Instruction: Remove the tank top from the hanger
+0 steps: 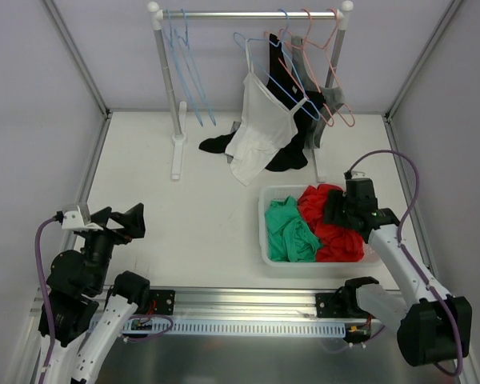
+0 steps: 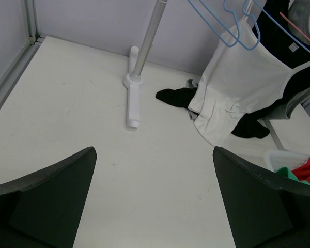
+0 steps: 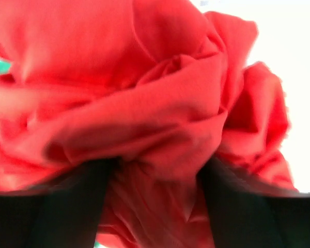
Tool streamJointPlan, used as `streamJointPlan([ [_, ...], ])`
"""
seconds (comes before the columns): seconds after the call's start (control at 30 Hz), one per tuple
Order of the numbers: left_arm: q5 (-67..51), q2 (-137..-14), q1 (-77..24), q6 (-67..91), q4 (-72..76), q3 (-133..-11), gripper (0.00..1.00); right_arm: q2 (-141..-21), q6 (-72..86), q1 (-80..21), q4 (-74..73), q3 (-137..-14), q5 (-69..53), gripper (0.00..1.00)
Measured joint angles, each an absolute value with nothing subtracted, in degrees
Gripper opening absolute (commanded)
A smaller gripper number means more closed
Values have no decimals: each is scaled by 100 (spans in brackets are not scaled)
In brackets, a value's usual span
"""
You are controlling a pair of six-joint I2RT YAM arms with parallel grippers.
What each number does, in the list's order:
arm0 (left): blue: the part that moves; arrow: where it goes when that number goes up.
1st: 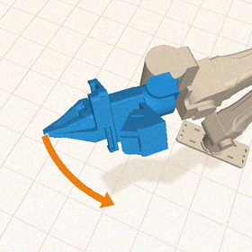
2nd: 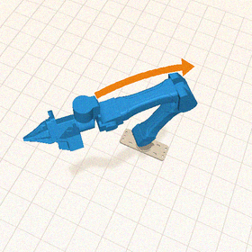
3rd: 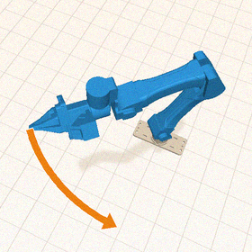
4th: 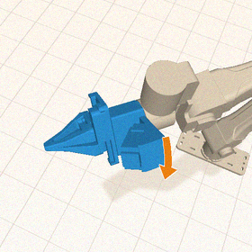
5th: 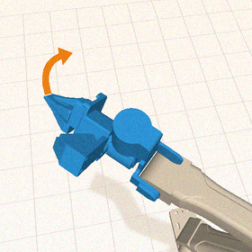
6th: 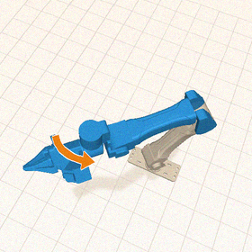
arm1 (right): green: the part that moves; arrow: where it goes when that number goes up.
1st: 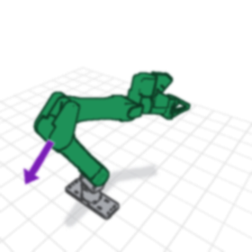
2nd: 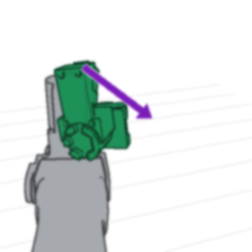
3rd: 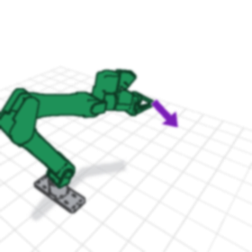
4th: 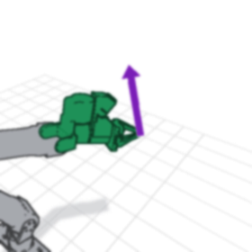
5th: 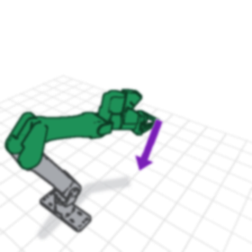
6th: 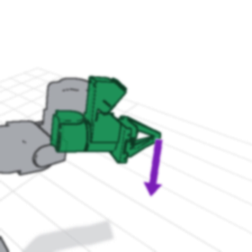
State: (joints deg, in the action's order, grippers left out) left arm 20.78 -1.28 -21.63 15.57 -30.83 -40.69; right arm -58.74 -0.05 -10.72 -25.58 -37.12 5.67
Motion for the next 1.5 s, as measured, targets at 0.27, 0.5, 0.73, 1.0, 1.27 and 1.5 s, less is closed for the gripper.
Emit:
streamJointPlan([
  [0.27,1002,-1531,-2163,2069,-3065,-4919,98,-4729,-165,-1070,-3562,-4674,779,99],
  [0.5,-668,-3260,-2196,3083,-2263,-5413,99,-3474,-233,-1070,-3981,-5151,897,100],
  [0.73,-307,-6005,-3907,3352,-1772,-7279,99,-2707,-36,-1070,-4136,-5175,364,100],
  [1.0,930,-8910,-4392,3017,-1540,-10296,99,-1999,364,-1070,-4235,-5070,-801,99],
  [1.27,1376,-11378,-4392,2460,-1492,-13089,98,-1559,530,-1070,-4515,-5041,-1640,99],
  [1.5,1459,-12245,-4390,2189,-869,-13480,90,-1426,506,-1070,-4746,-5140,-2029,99],
])
